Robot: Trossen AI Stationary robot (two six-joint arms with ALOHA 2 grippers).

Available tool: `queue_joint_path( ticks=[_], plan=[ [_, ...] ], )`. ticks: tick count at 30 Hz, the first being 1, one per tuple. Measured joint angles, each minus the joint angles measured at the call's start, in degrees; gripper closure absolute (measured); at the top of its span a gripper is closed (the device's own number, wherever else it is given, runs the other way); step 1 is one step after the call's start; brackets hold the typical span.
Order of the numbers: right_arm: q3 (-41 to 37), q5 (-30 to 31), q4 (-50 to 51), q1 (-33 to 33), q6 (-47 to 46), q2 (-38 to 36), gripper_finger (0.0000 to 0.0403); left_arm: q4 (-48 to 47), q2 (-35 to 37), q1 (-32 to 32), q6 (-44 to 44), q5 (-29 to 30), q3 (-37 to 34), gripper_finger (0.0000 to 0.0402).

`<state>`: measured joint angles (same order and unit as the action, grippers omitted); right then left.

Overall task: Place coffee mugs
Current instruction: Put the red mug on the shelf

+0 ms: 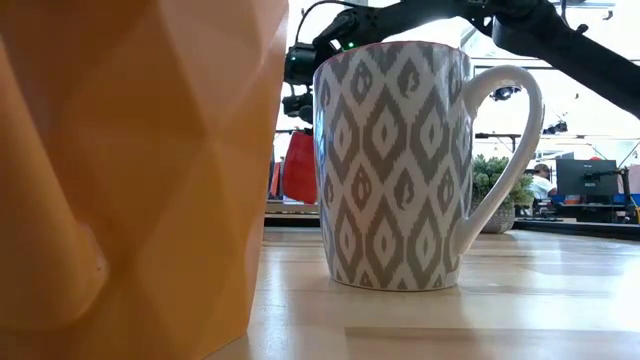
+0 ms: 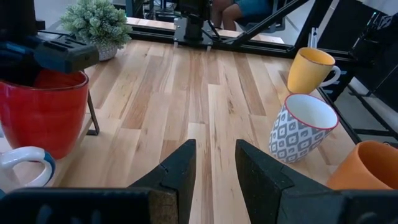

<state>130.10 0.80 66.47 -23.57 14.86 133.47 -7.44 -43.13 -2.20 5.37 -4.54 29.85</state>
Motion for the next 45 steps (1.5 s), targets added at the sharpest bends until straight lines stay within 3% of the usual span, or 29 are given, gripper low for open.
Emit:
queue_joint_path(
  ticks=[45],
  plan=[
    [0.0, 2.4, 0.3, -0.8, 2.1, 0.3, 0.0402, 0.0, 0.0, 0.0, 0.0, 0.0, 0.0, 0.03]
  ],
)
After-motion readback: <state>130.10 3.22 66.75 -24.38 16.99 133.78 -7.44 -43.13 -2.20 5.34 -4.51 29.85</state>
